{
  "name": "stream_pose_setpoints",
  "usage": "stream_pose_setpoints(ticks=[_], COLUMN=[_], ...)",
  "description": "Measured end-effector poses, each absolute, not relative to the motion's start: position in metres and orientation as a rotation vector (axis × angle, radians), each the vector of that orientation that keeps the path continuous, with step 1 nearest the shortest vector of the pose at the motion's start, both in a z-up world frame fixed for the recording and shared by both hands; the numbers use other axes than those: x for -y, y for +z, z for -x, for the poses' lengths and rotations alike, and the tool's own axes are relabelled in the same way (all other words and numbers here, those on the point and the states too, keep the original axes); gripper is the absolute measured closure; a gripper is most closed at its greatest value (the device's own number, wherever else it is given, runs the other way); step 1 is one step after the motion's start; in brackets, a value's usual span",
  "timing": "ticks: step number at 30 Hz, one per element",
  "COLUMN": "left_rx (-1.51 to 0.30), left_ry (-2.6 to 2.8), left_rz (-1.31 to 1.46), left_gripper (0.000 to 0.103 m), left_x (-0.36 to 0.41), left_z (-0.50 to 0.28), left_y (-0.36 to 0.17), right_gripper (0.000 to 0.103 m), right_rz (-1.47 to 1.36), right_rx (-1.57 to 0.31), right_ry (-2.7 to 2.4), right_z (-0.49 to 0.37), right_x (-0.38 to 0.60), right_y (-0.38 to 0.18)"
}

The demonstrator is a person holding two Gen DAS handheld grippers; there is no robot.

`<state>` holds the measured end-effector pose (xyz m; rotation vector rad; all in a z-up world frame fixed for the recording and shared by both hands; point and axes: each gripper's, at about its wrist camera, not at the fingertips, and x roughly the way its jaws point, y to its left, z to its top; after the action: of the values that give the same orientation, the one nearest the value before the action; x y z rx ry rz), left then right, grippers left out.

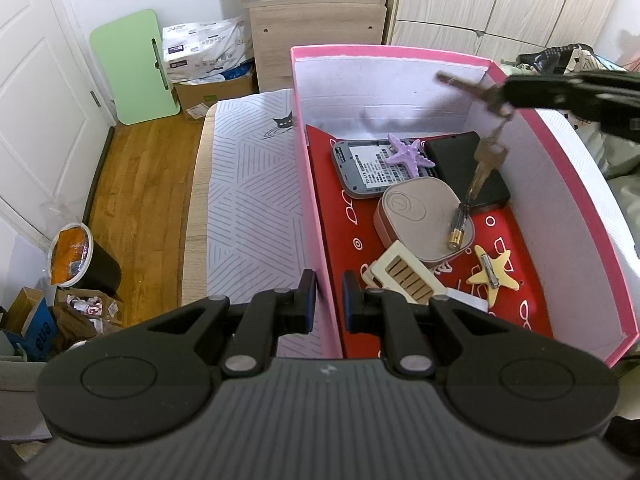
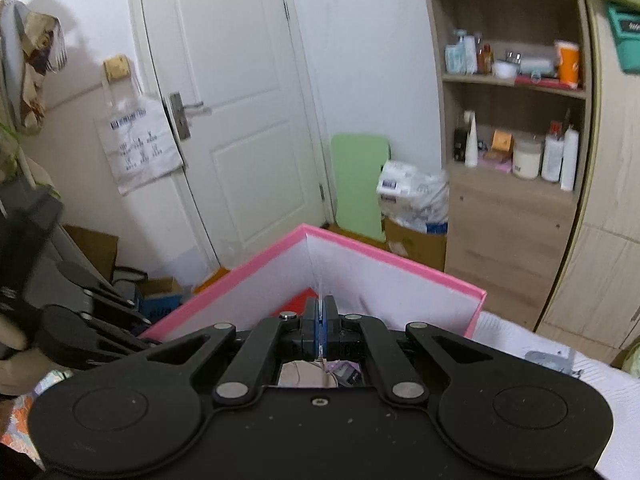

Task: Organize rigid objects
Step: 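Carry the dangling keys into the pink box and release them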

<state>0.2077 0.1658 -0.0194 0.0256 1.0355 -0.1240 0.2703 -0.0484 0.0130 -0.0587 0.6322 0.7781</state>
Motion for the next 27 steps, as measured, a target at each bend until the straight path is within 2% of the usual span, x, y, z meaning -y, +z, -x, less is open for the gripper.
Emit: stream_pose_setpoints(ticks=[18, 20, 27], left_rx=[-1.037, -1.040, -1.039], left_ry=[-0.139, -0.143, -0.140], left_rz=[-0.012, -0.011, -0.019], left_gripper=[0.091, 0.091, 0.091], left_x=[-0.168, -0.169, -0.168], left_z=[-0.210, -0.209, -0.210], left_y=[-0.020, -0.020, -0.020], right_gripper=[0.100, 0.094, 0.093], right_rz=[0.140, 0.137, 0.032], right_rx=[-0.758, -0.767, -0.723], right_ry=[0.850, 0.844, 0.831], right_z=[-0.304, -0.305, -0.296], right_x=[-0.016, -0.017, 0.021], right_y=[-0.005, -0.006, 0.011])
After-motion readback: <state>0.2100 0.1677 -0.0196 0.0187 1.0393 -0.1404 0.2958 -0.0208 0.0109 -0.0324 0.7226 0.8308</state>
